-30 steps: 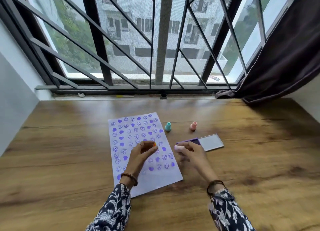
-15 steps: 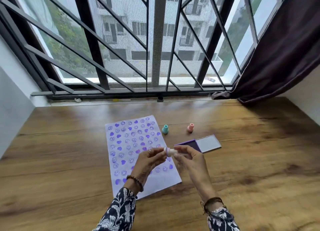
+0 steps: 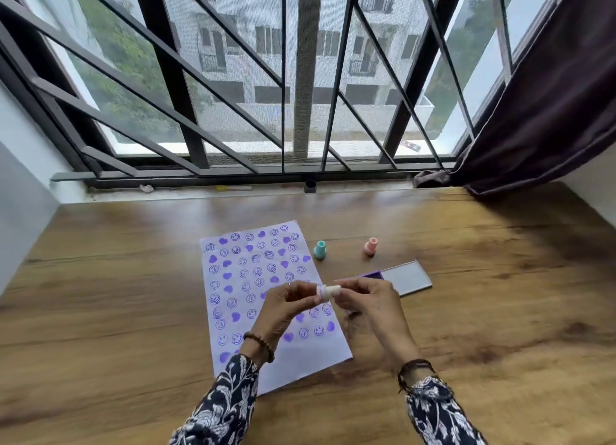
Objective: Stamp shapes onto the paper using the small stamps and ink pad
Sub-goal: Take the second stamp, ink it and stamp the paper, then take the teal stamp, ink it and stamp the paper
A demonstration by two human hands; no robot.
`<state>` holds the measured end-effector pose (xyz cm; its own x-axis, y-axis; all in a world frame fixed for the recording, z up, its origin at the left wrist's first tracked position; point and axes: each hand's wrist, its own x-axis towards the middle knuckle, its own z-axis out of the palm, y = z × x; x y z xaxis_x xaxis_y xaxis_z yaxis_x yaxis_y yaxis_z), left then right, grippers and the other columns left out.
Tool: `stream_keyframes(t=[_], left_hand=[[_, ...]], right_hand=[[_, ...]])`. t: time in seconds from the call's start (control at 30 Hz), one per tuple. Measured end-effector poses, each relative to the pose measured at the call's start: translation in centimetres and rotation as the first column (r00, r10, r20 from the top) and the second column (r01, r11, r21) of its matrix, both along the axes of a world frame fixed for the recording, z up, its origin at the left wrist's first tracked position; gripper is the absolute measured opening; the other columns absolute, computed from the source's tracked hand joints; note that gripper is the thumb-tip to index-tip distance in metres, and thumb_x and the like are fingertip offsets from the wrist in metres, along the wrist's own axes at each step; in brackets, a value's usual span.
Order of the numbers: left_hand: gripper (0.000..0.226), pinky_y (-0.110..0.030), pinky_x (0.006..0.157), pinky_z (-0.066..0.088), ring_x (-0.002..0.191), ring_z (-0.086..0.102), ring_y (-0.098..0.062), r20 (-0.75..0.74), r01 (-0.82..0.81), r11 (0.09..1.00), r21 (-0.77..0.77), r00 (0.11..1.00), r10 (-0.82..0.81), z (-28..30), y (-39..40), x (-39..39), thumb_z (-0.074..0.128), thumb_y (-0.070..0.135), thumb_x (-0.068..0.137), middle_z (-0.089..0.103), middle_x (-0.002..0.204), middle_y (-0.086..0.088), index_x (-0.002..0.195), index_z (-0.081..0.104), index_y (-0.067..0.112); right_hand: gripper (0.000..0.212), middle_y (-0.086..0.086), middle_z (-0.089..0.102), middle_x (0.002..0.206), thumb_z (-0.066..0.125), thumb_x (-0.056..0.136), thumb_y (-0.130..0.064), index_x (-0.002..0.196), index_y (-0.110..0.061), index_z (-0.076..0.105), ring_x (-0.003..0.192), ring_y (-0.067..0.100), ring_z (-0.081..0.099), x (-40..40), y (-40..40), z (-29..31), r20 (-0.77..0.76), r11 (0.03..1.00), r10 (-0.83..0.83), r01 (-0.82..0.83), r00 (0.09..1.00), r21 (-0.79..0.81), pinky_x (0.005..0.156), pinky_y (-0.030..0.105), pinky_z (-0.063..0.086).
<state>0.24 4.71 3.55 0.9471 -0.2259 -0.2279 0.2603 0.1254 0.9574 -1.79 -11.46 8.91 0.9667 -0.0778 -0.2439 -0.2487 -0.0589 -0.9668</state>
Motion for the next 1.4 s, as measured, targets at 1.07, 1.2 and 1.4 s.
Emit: stream_keyframes(t=[1.07, 1.2, 1.4], left_hand=[[0.025, -0.006, 0.076, 0.044, 0.082, 0.064, -0.003, 0.371, -0.191, 0.847, 0.495, 0.929, -0.007, -0.3, -1.5, 2.0, 0.072, 0.006, 0.071, 0.071, 0.088, 0.001, 0.091, 0.065, 0.019], [0.036, -0.007, 0.076, 0.046, 0.083, 0.062, 0.005, 0.370, -0.203, 0.886, 0.418, 0.928, 0.038, 0.9, -0.7, 0.2, 0.075, 0.005, 0.068, 0.067, 0.089, 0.008, 0.085, 0.062, 0.033], [0.023, -0.016, 0.068, 0.054, 0.077, 0.070, -0.010, 0.137, -0.114, 0.986, 0.123, 0.986, 0.097, 1.5, -1.1, -1.6, 0.073, -0.002, 0.068, 0.072, 0.082, 0.004, 0.083, 0.068, 0.015]], right_hand=[[0.032, -0.008, 0.067, 0.097, 0.070, 0.076, -0.011, 0.103, -0.029, 0.068, 0.094, 0.004, 0.057, 3.2, 0.7, -2.1, 0.155, 0.859, 0.273, -0.168, 0.950, -0.484, 0.083, 0.022, 0.049], [0.030, -0.003, 0.071, 0.093, 0.070, 0.075, -0.001, 0.092, -0.026, 0.071, 0.081, -0.005, 0.060, 1.7, 0.4, -1.6, 0.160, 0.940, 0.137, -0.077, 0.977, -0.334, 0.074, 0.006, 0.046], [0.021, 0.002, 0.072, 0.089, 0.065, 0.082, -0.001, 0.092, -0.019, 0.068, 0.077, 0.000, 0.066, -0.1, -0.2, -1.0, 0.094, 0.991, 0.089, -0.079, 0.992, -0.108, 0.070, 0.016, 0.054]])
